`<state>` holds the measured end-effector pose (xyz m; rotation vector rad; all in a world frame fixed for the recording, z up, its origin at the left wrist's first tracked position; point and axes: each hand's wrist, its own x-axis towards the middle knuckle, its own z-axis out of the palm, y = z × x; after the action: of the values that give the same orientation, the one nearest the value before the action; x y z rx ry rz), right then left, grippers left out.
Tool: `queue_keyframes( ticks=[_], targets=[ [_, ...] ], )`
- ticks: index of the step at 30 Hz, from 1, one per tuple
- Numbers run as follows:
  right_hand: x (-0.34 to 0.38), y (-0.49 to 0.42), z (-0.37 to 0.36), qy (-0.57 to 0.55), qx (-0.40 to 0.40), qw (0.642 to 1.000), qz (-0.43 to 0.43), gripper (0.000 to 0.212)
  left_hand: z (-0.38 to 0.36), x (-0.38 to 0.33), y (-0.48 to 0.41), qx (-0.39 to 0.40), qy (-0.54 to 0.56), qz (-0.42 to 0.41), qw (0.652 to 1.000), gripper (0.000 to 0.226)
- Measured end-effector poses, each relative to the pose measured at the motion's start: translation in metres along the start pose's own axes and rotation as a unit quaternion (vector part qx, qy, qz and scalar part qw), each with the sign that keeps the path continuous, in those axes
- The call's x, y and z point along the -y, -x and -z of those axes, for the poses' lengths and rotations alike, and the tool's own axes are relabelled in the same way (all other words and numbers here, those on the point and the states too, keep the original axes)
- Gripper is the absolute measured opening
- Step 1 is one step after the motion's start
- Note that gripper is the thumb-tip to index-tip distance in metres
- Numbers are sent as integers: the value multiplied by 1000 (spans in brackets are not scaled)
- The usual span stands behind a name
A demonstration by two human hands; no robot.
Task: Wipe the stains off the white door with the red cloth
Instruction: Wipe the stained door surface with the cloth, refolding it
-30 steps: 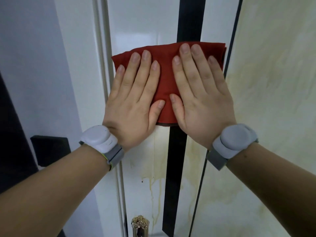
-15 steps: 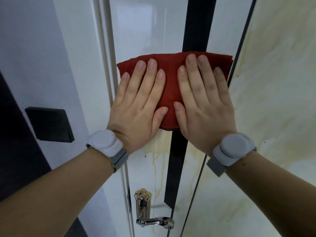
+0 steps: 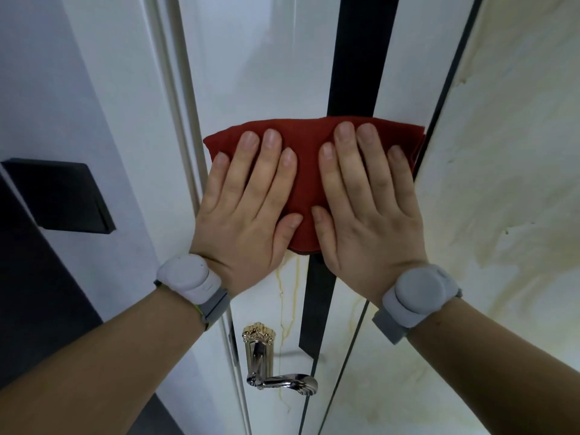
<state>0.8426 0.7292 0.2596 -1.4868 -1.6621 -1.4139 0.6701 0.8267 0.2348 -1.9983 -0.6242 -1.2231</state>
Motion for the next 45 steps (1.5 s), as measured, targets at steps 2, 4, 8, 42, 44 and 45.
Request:
queue_keyframes(
  ticks=[2,4,8,42,44,45],
  targets=[
    [3,5,-2,-3,2,1000,-2,62,-1,-1,5,8,0,3,1000,73],
    [3,5,-1,-7,-2,1000,-2,62,1,-2,6,13,-1,2,1000,73],
    [0,7,1,-25,12,1000,7,63,8,0,6,33,18,-5,999,69],
    [-21,-40,14,15,-12,1000,9,63,17,14,-47,-14,-8,10,1000,67],
    [-14,-27,8,11,-8,1000,6,63,10,9,-33,-11,-10,9,1000,67],
    [-11,-20,6,6,-7,1000,3,63,7,7,-25,-10,-10,12,1000,67]
  ],
)
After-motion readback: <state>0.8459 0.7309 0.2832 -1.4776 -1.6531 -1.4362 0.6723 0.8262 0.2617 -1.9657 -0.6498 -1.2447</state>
